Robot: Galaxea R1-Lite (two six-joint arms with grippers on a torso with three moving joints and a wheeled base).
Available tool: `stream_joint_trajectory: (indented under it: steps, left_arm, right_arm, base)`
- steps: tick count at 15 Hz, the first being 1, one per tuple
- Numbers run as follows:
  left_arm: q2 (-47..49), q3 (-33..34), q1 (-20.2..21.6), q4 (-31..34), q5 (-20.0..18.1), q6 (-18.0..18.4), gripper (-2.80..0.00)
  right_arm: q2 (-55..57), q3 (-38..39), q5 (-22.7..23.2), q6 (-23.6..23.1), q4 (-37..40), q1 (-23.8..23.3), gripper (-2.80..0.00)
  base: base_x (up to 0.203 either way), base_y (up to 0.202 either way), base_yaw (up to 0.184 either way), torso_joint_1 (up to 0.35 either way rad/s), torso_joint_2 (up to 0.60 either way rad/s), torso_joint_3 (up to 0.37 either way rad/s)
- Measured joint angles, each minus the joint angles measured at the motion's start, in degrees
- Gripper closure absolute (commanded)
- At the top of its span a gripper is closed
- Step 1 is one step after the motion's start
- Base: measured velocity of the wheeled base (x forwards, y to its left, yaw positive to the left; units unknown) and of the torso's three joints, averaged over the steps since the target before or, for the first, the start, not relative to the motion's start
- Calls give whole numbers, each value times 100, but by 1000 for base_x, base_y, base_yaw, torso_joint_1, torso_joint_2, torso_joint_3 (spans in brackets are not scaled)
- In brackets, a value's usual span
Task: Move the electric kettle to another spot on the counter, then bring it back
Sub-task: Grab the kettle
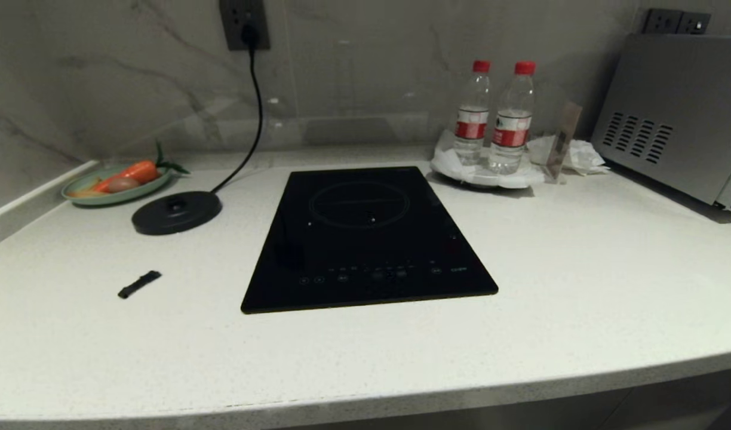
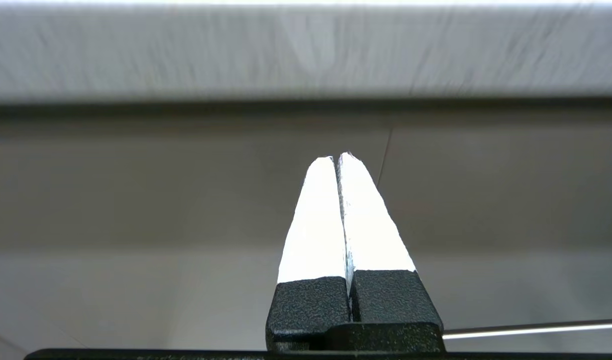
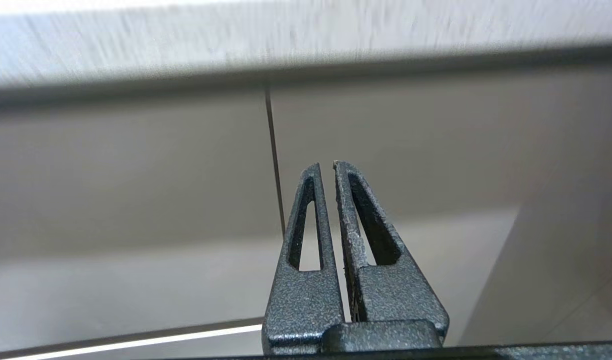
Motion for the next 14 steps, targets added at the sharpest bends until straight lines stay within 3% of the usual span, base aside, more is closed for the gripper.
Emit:
stream_joint_trajectory:
  steps: [14]
  left_arm:
    - [0,-2,0,2,2,-1,0]
  right_arm:
    - [0,0,-2,1,2,0,0]
  base:
    - [0,0,0,121,-506,-385]
